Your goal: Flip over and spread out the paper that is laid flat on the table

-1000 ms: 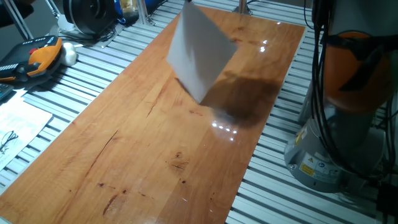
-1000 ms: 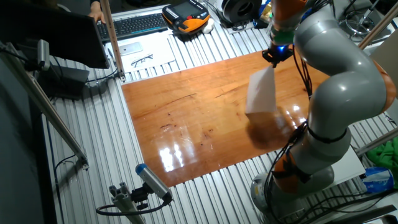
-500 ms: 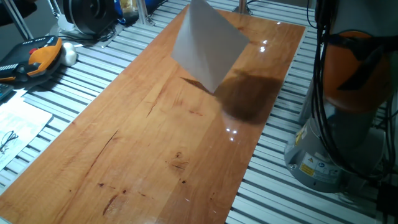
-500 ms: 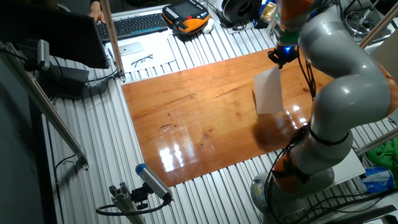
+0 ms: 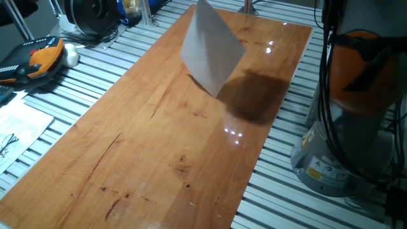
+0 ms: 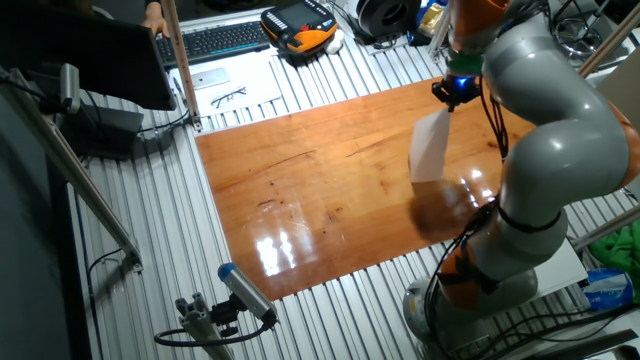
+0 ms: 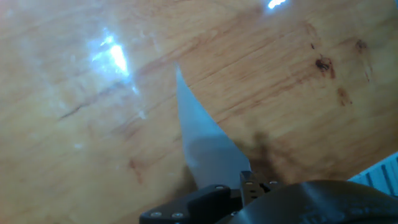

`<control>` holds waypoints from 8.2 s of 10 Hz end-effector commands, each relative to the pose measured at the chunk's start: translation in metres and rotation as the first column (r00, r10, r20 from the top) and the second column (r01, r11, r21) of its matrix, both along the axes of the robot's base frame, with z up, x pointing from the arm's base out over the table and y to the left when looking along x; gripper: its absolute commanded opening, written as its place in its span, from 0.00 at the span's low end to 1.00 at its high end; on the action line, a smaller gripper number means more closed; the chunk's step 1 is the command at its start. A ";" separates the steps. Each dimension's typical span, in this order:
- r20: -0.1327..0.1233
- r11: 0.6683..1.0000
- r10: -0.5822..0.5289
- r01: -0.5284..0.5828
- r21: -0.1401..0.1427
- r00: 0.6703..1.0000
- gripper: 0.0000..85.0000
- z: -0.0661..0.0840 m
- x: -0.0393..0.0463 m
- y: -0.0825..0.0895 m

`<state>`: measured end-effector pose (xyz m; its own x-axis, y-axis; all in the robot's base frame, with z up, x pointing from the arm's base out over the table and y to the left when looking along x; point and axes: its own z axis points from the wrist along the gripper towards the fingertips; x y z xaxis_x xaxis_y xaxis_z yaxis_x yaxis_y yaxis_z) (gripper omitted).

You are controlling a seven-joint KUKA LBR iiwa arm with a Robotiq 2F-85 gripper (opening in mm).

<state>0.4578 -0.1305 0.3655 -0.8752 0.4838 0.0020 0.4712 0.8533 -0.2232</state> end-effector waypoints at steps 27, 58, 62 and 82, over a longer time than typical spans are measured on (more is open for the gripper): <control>0.085 0.988 0.112 -0.120 0.094 0.990 0.00 -0.087 0.0248 0.148; 0.086 0.911 0.382 -0.390 0.132 0.920 0.00 -0.162 0.0380 0.160; 0.138 0.944 0.300 -0.314 0.098 0.944 0.00 -0.190 0.0376 0.187; 0.190 0.995 0.088 -0.079 -0.053 0.978 0.00 -0.249 0.0373 0.209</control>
<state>0.4958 0.0780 0.1167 -0.8998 0.3938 -0.1878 0.4246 0.8894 -0.1693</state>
